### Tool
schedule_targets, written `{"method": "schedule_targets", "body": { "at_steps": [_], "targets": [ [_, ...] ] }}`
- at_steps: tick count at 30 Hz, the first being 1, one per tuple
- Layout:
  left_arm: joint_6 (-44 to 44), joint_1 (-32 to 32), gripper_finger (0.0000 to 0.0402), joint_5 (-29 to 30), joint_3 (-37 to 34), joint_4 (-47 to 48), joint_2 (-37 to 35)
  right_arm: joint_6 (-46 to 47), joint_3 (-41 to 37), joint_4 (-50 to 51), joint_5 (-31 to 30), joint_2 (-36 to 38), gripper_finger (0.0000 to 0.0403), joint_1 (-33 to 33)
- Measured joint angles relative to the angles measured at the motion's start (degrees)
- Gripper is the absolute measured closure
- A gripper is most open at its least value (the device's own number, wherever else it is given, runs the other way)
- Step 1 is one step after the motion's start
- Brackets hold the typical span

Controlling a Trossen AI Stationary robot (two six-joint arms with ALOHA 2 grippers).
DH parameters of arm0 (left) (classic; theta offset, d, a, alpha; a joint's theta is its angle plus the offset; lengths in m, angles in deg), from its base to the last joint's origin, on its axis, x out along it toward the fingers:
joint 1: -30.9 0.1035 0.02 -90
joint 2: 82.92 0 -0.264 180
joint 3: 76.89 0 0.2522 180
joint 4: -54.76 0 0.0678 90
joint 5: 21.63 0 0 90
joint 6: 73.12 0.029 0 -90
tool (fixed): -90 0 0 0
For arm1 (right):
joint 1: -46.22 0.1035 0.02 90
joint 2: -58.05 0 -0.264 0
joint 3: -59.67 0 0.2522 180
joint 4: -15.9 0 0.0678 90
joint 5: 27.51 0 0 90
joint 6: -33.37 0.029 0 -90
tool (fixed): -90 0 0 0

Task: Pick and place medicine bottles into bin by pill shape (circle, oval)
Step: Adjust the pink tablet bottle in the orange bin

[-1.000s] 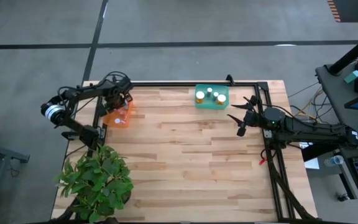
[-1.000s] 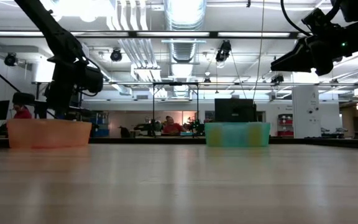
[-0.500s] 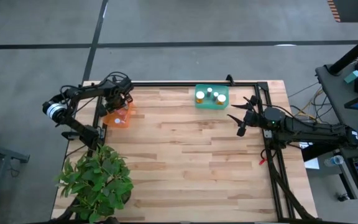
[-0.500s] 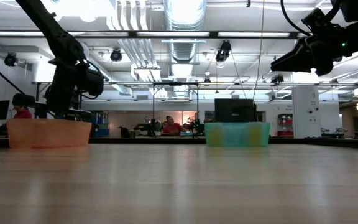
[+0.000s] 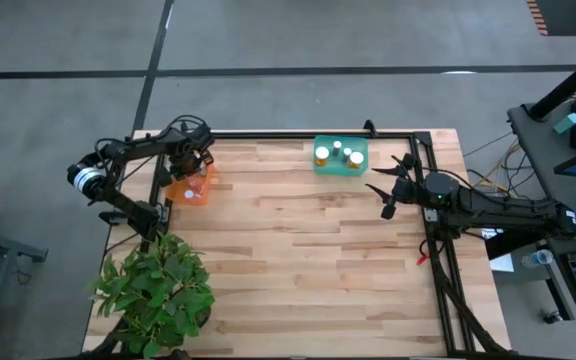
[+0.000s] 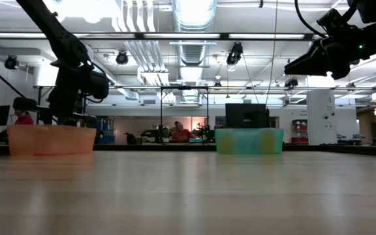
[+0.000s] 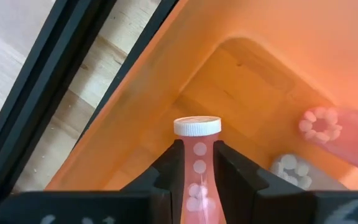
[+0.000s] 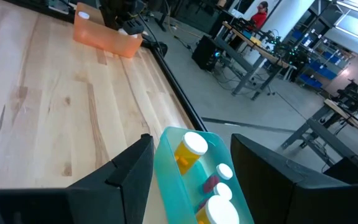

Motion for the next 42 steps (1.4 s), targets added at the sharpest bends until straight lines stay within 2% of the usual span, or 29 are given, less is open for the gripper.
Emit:
{"method": "schedule_targets", "body": {
  "at_steps": [11,18,22,32,42],
  "targets": [
    [1.5,-0.9,0.0344,2.2,0.0,2.7,-4.8,0.0,0.0,0.0,0.0,0.0,0.0200,0.0],
    [1.1,-1.0,0.0340,1.7,0.0,2.7,-4.6,0.0,0.0,0.0,0.0,0.0,0.0200,0.0],
    [1.6,-1.0,0.0318,1.3,0.0,2.6,-3.7,0.0,0.0,0.0,0.0,0.0,0.0200,0.0],
    [1.6,-1.0,0.0226,1.3,0.0,2.5,-1.1,0.0,0.0,0.0,0.0,0.0,0.0200,0.0],
    [1.7,-1.0,0.0217,1.1,0.0,1.9,2.1,0.0,0.0,0.0,0.0,0.0,0.0200,0.0]
  ]
}}
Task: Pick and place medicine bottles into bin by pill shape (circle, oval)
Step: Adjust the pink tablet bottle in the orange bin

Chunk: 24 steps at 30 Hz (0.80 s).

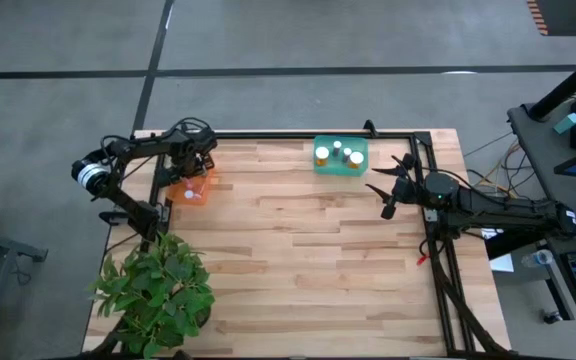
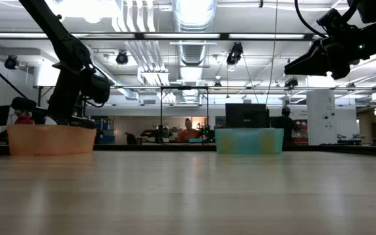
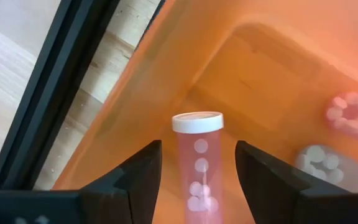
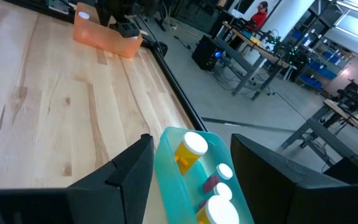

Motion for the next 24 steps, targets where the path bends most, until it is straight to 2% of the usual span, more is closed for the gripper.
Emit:
{"method": "schedule_targets", "body": {
  "at_steps": [11,24],
  "targets": [
    [0.0,0.0,0.0227,0.0,0.1,-0.3,0.7,0.0,0.0,0.0,0.0,0.0,0.0200,0.0],
    [0.0,-0.1,0.0345,0.5,0.0,-0.3,0.6,0.0,0.0,0.0,0.0,0.0,0.0200,0.0]
  ]
}}
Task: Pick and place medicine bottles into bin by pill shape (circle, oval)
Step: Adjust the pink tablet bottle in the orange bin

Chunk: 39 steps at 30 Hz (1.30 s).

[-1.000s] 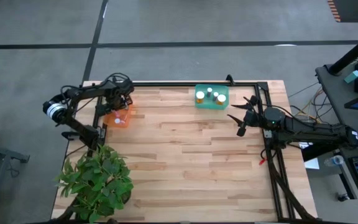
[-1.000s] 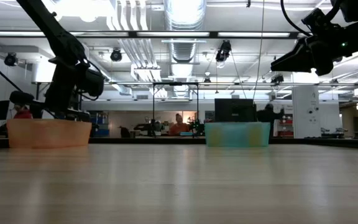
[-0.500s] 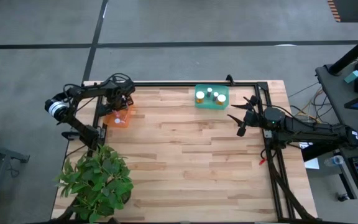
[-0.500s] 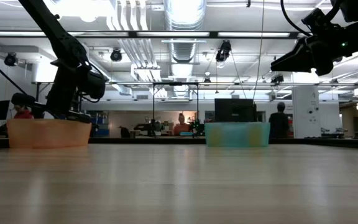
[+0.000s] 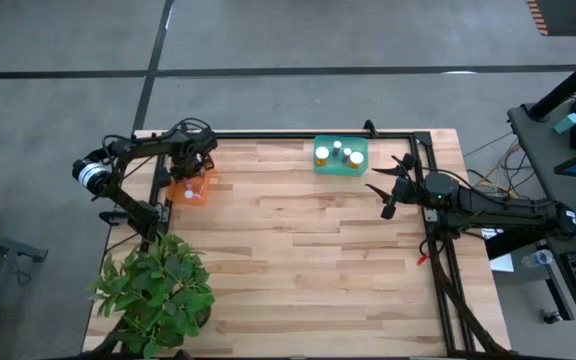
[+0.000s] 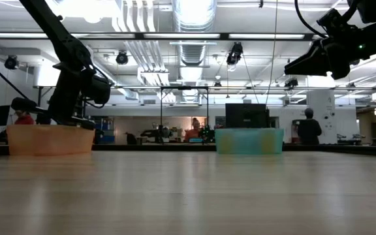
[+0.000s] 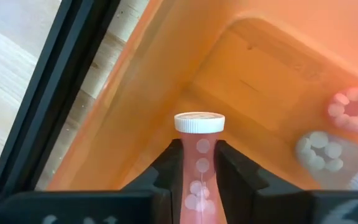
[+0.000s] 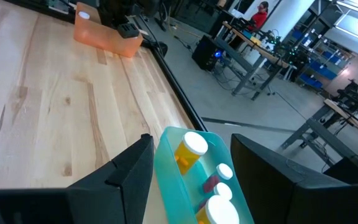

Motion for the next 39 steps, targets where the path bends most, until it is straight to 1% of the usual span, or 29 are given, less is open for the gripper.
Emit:
{"method": "schedule_targets", "body": {
  "at_steps": [4,14,24,29,34,39],
  "targets": [
    [1.4,-0.3,0.0347,0.2,0.1,0.3,-0.4,0.0,0.0,0.0,0.0,0.0,0.0200,0.0],
    [4.8,-0.5,0.0343,3.7,0.3,0.8,-3.2,0.1,0.0,-0.4,0.0,0.0,0.0200,0.0],
    [10.3,-1.1,0.0343,5.4,0.3,1.5,-9.6,0.4,0.0,-1.6,0.0,0.0,0.0200,0.0],
    [12.0,-2.1,0.0343,8.1,0.3,2.5,-13.4,0.6,0.0,-1.7,0.0,-0.1,0.0200,0.0],
    [16.7,-4.3,0.0343,10.2,0.4,0.9,-18.0,0.6,0.0,-2.1,0.0,-0.1,0.0200,0.0],
    [26.5,-8.6,0.0343,10.4,0.4,-6.4,-23.3,1.8,0.0,-3.0,0.0,-0.1,0.0200,0.0]
  ]
}}
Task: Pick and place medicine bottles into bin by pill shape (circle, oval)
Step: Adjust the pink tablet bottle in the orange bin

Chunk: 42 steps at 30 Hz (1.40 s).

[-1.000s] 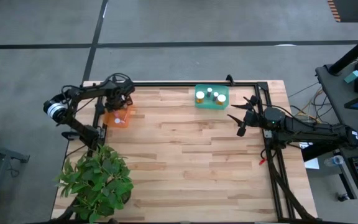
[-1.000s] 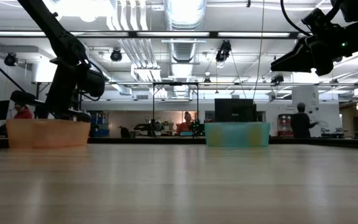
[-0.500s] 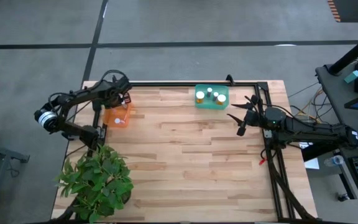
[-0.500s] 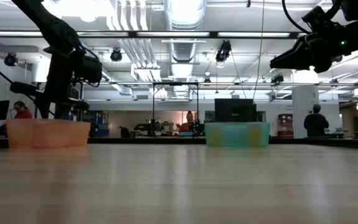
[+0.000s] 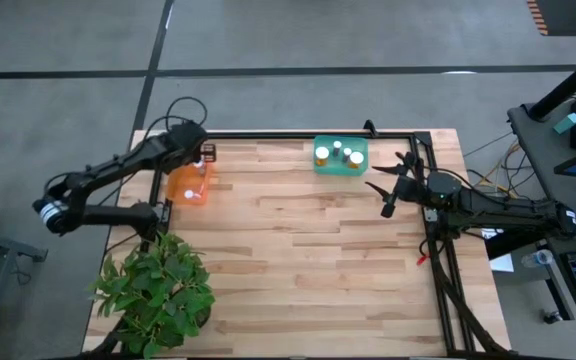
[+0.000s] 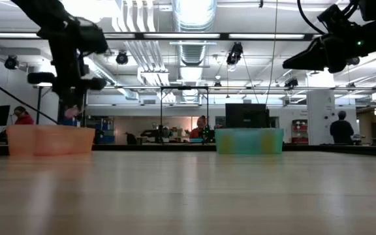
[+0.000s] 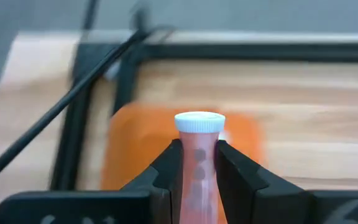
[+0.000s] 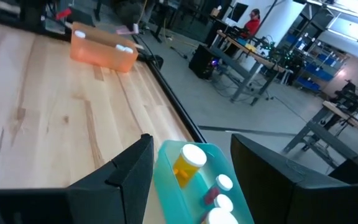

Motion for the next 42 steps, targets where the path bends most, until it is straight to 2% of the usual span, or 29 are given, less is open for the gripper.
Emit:
{"method": "schedule_targets", "body": {
  "at_steps": [6,10,14,18,27,32,36,42],
  "targets": [
    [16.0,-8.6,0.0343,-2.3,-0.1,-15.9,-5.8,4.7,0.0,-1.9,1.1,0.0,0.0200,0.0],
    [28.1,-15.5,0.0343,-7.9,-0.4,-30.8,-6.6,9.1,-0.4,-7.1,6.6,-0.5,0.0200,0.0],
    [39.0,-22.3,0.0343,-14.7,-0.4,-47.7,-4.2,12.0,-1.1,-14.0,11.0,-3.7,0.0200,0.0],
    [46.5,-28.2,0.0343,-19.0,-0.4,-62.4,1.2,12.3,-2.0,-20.1,11.5,-8.9,0.0200,0.0],
    [49.6,-32.9,0.0343,-32.2,-0.4,-90.4,18.0,11.1,-1.4,-33.3,11.5,-20.7,0.0200,0.0],
    [49.5,-33.0,0.0343,-33.5,-0.1,-100.6,25.3,11.1,0.1,-34.8,11.5,-25.4,0.0200,0.0],
    [49.5,-33.0,0.0343,-35.7,-0.1,-105.9,28.2,11.0,1.4,-35.8,11.5,-28.4,0.0200,0.0],
    [49.5,-33.0,0.0343,-37.8,-0.1,-106.7,29.3,11.7,3.8,-39.9,11.7,-32.7,0.0200,0.0]
  ]
}}
